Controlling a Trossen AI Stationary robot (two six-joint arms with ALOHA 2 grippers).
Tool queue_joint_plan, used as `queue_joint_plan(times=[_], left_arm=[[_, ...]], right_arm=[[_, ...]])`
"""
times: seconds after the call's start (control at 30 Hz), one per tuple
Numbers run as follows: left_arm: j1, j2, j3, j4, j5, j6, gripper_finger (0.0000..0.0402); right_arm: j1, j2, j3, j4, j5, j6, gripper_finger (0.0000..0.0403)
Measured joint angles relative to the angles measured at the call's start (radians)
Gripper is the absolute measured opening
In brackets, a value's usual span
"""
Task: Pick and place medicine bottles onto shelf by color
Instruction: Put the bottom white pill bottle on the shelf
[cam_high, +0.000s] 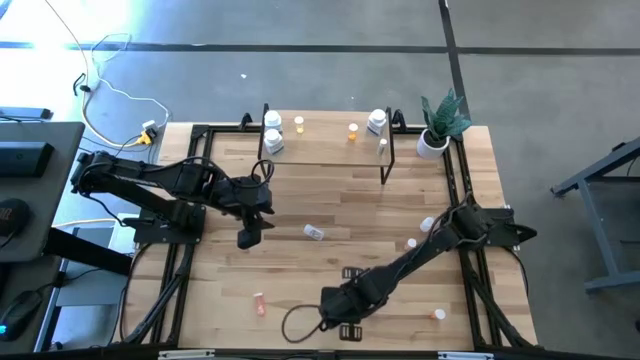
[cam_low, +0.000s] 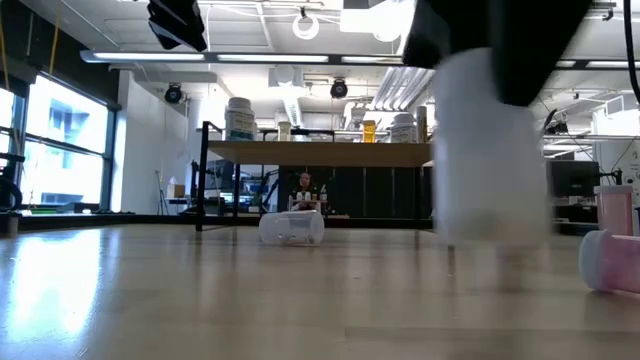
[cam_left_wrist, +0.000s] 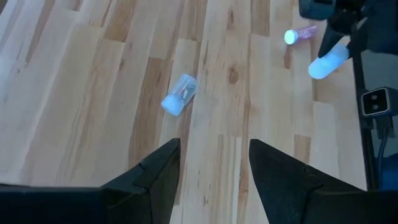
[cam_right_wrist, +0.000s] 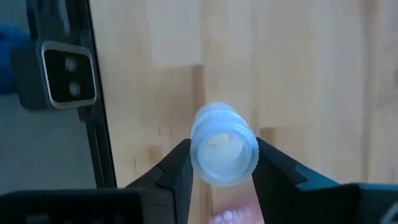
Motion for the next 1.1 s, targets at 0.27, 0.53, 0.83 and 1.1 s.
queue_joint_plan(times=[0.27, 0.53, 0.83, 1.1], left_arm=[[0.071, -0.039, 0.001, -0.022, 0.000, 0.011, 0.0180], [0.146, -0.088, 0.001, -0.022, -0.001, 0.038, 0.0180], [0.222, -0.095, 0.001, -0.021, -0.004, 0.064, 0.0180], [0.270, -0.094, 0.001, -0.021, -0.004, 0.074, 0.0180]], right_arm=[[-0.088, -0.093, 0.000, -0.018, 0.008, 0.047, 0.0120], [-0.224, -0.211, 0.000, -0.079, 0.042, 0.039, 0.0121], [-0.412, -0.335, 0.000, -0.177, 0.075, -0.085, 0.0122], [-0.595, -0.413, 0.000, -0.217, 0.108, -0.262, 0.0122]])
